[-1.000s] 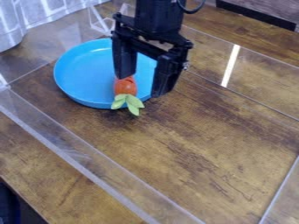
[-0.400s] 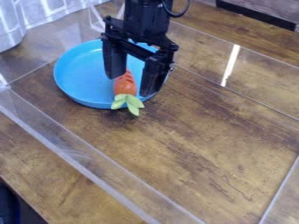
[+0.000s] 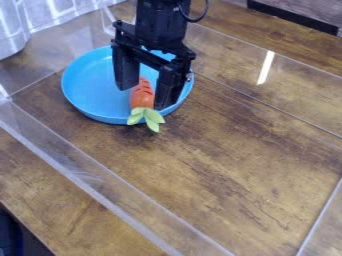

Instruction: Remove the carrot from inside the blue tray and put it on the table

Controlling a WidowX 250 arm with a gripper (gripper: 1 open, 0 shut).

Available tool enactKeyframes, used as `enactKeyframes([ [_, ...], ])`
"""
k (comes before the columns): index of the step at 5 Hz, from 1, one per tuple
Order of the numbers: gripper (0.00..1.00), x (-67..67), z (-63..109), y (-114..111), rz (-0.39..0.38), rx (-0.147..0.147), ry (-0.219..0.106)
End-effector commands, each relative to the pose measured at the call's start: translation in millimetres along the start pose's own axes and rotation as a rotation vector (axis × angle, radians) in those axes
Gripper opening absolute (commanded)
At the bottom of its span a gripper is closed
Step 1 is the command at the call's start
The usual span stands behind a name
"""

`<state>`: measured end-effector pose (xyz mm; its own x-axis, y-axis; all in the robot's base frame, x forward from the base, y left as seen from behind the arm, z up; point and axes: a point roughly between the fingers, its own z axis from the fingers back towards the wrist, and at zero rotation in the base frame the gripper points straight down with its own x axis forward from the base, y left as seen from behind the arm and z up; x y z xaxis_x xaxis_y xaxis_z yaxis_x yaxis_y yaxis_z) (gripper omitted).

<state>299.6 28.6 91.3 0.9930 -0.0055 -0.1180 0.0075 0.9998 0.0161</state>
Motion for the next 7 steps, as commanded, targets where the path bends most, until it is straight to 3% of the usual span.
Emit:
enactKeyframes([
  [1,1.00,6.4,9.0,13,0.024,0.005,-0.046],
  [7,1.00,31.1,-2.3,44,0.058,0.008,-0.073],
])
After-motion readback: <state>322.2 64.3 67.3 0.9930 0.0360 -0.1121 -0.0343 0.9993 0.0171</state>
